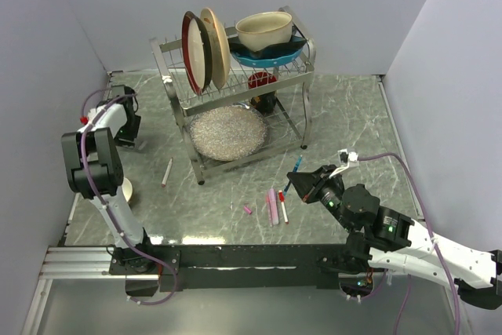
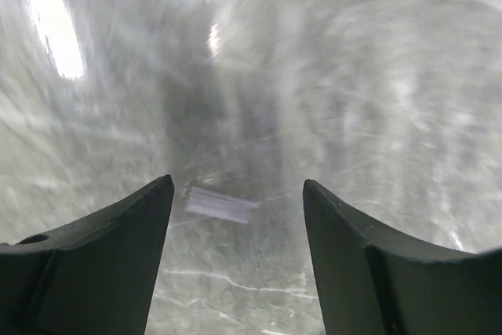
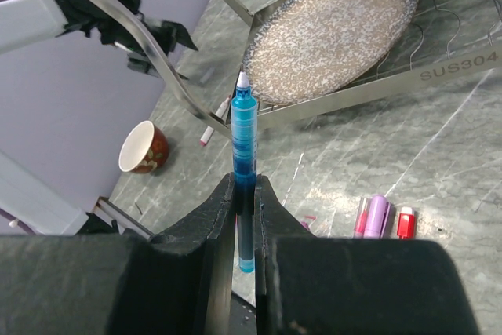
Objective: Insert the pens into the pen caps
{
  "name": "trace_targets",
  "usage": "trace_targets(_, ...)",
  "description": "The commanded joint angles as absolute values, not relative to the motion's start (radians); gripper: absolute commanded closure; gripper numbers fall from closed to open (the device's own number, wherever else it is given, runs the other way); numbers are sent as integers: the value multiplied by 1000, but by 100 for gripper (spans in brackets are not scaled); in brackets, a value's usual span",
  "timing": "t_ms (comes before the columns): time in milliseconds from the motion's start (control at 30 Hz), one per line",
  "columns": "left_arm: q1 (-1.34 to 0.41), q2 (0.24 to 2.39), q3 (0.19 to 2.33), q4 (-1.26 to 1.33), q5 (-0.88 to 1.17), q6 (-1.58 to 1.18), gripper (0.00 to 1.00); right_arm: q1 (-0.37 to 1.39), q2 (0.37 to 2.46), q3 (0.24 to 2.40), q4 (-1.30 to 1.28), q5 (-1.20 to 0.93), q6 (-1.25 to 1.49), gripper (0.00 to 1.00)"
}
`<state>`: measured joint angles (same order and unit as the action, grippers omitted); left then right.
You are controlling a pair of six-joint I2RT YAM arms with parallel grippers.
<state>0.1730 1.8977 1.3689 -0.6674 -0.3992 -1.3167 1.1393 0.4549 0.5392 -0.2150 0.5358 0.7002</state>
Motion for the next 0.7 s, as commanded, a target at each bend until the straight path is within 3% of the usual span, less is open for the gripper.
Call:
trace_targets(0, 172, 1764, 1370, -498, -482, -970, 27, 1143, 460, 583, -179, 563, 683, 100)
trace_targets(100, 170, 1752, 1381, -404, -450, -711, 26, 1143, 465, 589, -183, 558, 680, 100)
trace_targets(267, 184, 1692, 1322, -267, -181, -283, 25, 1141, 456, 591, -204, 569, 689, 100)
trace_targets(367, 204, 1706, 1299, -270, -118, -168, 27, 1141, 451, 597, -213, 575, 681, 100)
trace_targets(533, 210, 1792, 1324, -399, -9, -11, 41, 1141, 468, 621, -225, 583, 661, 100)
trace_targets(667, 213, 1761, 1258, -359, 92, 28, 44, 1143, 479, 629, -232, 578, 661, 100)
